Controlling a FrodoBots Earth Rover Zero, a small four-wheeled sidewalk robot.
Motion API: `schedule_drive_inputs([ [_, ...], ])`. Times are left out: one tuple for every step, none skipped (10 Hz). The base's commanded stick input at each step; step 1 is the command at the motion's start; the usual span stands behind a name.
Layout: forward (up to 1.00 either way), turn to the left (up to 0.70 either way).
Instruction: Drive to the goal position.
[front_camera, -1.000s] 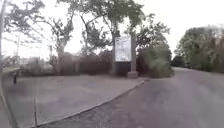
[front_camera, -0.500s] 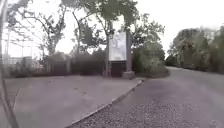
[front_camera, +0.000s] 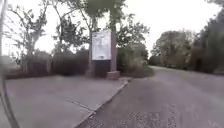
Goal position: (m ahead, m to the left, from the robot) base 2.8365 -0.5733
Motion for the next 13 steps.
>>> schedule_drive_inputs([
  [0.70, -0.33],
  [0.70, -0.32],
  [0.70, -0.31],
  [0.70, 0.00],
  [0.70, 0.00],
  [0.70, 0.00],
  [0.70, 0.00],
  [0.70, 0.00],
  [0.70, 0.00],
  [0.70, 0.00],
  [0.70, 0.00],
  [0.70, 0.00],
  [0.70, 0.00],
])
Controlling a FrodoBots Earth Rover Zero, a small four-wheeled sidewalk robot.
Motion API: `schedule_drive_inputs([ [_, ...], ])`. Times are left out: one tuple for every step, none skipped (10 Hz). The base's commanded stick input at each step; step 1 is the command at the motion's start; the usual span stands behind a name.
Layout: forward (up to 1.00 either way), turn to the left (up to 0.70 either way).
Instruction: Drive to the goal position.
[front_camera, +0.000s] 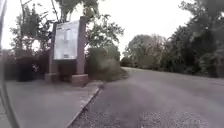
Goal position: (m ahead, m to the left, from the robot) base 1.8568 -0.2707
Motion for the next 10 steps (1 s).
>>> schedule_drive_inputs([
  [0.70, 0.00],
  [0.70, 0.00],
  [0.70, 0.00],
  [0.70, 0.00],
  [0.70, 0.00],
  [0.70, 0.00],
  [0.70, 0.00],
  [0.70, 0.00],
  [0.70, 0.00],
  [0.70, 0.00],
])
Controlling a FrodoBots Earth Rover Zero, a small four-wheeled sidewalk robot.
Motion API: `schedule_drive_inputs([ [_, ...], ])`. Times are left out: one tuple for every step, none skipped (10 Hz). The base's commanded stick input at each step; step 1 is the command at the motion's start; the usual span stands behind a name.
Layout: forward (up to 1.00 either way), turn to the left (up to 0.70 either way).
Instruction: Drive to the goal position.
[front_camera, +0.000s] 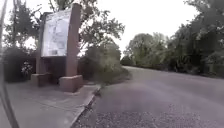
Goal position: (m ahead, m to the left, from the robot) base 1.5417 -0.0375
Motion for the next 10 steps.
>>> schedule_drive_inputs([
  [0.70, -0.03],
  [0.70, -0.10],
  [0.70, -0.18],
  [0.70, -0.25],
  [0.70, -0.31],
  [0.67, -0.10],
  [0.56, 0.00],
  [0.45, 0.00],
  [0.33, 0.00],
  [0.21, 0.00],
])
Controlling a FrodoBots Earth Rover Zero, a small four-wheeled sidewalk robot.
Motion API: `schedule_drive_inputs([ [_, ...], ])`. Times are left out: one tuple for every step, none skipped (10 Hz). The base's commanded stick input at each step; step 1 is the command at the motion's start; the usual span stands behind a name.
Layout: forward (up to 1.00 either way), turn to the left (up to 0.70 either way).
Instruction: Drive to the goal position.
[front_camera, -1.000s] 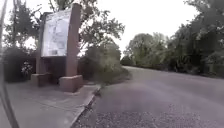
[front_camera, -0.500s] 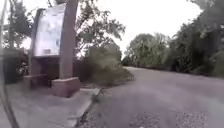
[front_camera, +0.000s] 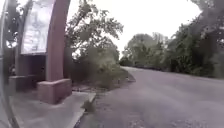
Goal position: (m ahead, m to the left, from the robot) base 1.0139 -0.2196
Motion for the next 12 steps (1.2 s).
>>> schedule_drive_inputs([
  [0.11, 0.00],
  [0.11, 0.00],
  [0.11, 0.00],
  [0.11, 0.00],
  [0.11, 0.00],
  [0.11, 0.00],
  [0.11, 0.00],
  [0.11, 0.00],
  [0.11, 0.00],
  [0.11, 0.00],
  [0.01, 0.00],
  [0.00, 0.00],
])
